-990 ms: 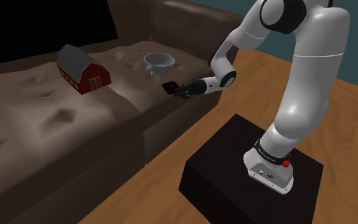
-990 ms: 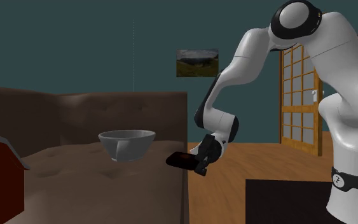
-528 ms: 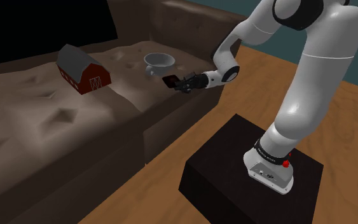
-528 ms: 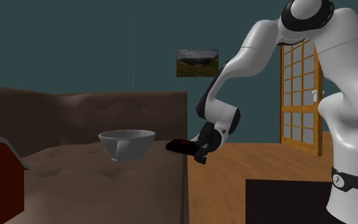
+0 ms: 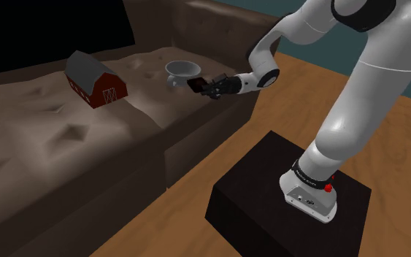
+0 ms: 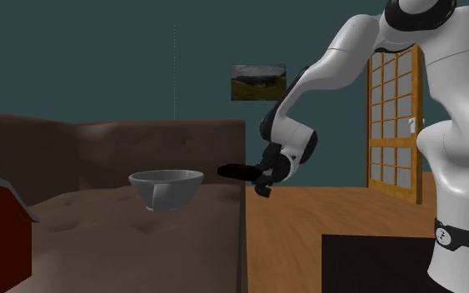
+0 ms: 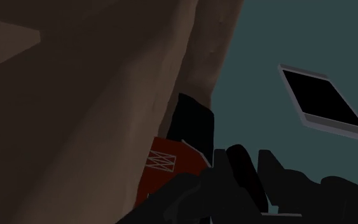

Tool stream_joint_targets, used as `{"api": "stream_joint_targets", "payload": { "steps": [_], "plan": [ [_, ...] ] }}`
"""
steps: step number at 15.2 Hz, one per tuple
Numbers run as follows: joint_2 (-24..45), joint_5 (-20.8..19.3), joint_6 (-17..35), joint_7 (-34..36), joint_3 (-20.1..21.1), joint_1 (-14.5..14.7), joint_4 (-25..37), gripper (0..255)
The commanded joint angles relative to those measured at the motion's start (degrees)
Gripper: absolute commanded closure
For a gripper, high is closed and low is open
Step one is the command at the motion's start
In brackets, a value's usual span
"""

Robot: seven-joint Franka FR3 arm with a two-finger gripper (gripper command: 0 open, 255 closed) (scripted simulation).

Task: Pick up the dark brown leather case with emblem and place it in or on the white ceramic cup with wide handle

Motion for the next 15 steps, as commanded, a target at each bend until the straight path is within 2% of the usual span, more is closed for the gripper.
{"api": "stream_joint_targets", "payload": {
  "steps": [1, 12, 15],
  "plan": [
    [-1.6, -0.1, 0.4, 1.4, 0.0, 0.1, -0.3, 255],
    [-9.9, -1.1, 2.1, 8.7, 0.0, 0.3, -1.0, 255],
    [-3.8, -0.4, 0.4, 10.0, -0.2, 0.1, 6.3, 255]
  ]
}}
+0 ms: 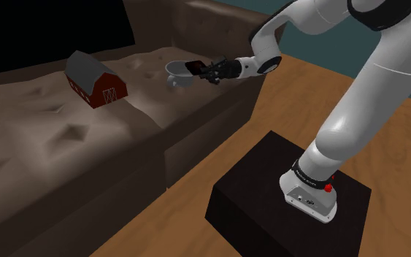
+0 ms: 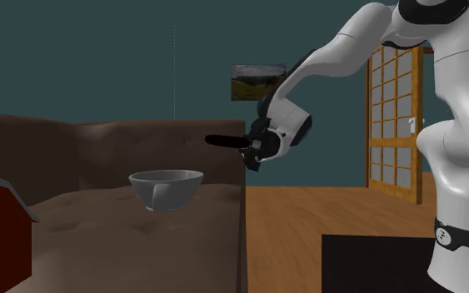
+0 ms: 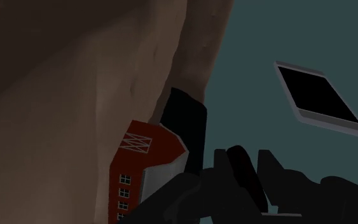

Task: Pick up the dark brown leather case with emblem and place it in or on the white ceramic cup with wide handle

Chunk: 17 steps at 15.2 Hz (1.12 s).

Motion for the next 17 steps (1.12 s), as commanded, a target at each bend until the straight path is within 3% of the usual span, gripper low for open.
{"api": "stream_joint_targets", "payload": {
  "steps": [1, 13, 17],
  "plan": [
    [3.4, 0.3, -1.1, 1.5, -0.2, -0.3, 4.7, 255],
    [26.6, 4.8, -5.8, 11.1, 0.4, -3.7, 36.8, 255],
    [28.6, 5.0, -6.0, 9.2, 0.6, -3.9, 36.9, 255]
  ]
}}
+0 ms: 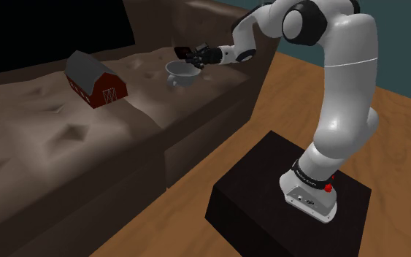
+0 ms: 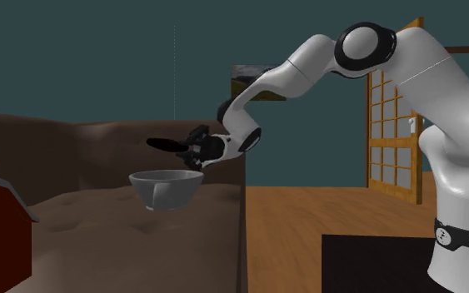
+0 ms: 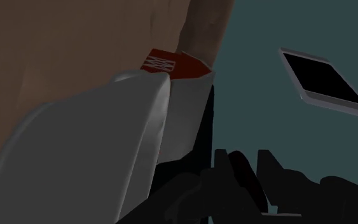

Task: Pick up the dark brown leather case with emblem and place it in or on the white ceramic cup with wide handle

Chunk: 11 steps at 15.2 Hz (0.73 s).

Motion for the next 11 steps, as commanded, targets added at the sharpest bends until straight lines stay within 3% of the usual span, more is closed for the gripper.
{"api": "stream_joint_targets", "payload": {
  "steps": [1, 8, 11],
  "plan": [
    [1.4, 0.1, 0.0, -0.9, 0.1, -0.1, 0.3, 255],
    [6.0, 1.7, -1.4, -4.1, -2.0, 1.6, 1.1, 255],
    [6.5, 3.1, -2.7, -4.0, -5.1, 4.2, 1.0, 255]
  ]
}}
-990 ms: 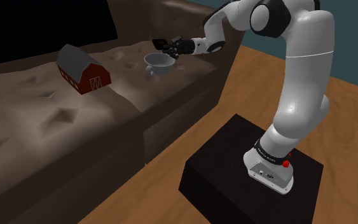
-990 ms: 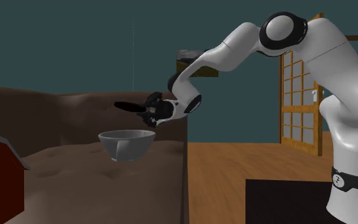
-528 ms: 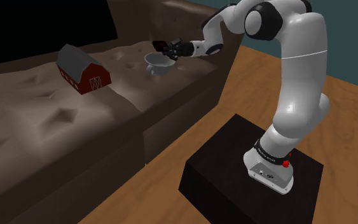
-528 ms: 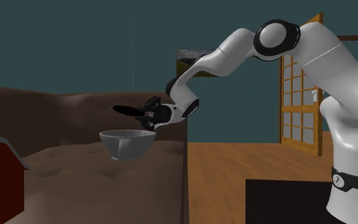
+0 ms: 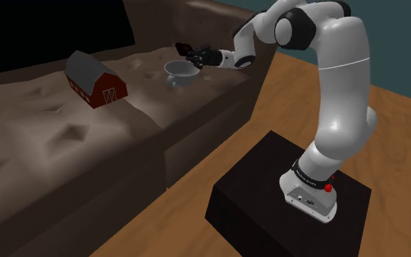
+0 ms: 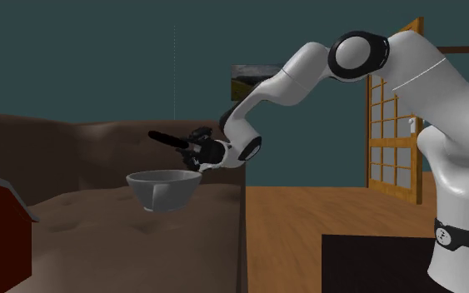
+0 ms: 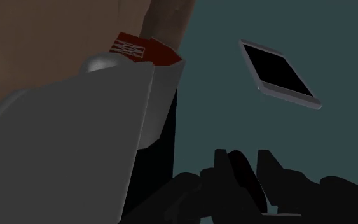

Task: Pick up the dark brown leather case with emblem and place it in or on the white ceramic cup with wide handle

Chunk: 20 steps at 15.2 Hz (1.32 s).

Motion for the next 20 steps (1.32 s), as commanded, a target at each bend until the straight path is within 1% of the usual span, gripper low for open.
{"api": "stream_joint_targets", "payload": {
  "steps": [1, 5, 6, 7, 8, 9, 10, 11, 12, 15, 16, 20],
  "plan": [
    [2.8, -5.0, 5.7, 0.7, -1.9, 2.6, 1.0, 255],
    [4.1, -2.3, 3.0, 1.1, -7.7, 7.2, 0.9, 255],
    [8.3, -0.7, 2.9, 2.0, -6.9, 6.1, 5.8, 0],
    [10.7, 0.8, 3.9, 2.3, -5.9, 6.2, 8.5, 0],
    [11.1, 0.2, 3.3, 0.9, -6.0, 6.2, 7.5, 0],
    [13.1, 0.6, 2.6, 1.4, -5.9, 4.9, 9.8, 0],
    [14.8, 1.3, 3.6, 0.3, -5.0, 5.8, 10.5, 0],
    [7.4, 3.2, -2.1, 2.0, -17.8, 15.1, 0.6, 0],
    [9.1, 4.6, -5.2, 2.3, -21.6, 16.6, 0.7, 0],
    [12.0, 5.5, -10.6, 2.6, -26.1, 15.9, 1.8, 0],
    [12.5, 6.2, -11.1, 2.7, -27.1, 16.6, 1.7, 0],
    [12.6, 6.3, -11.3, 2.8, -27.3, 16.7, 1.7, 0]
  ]
}}
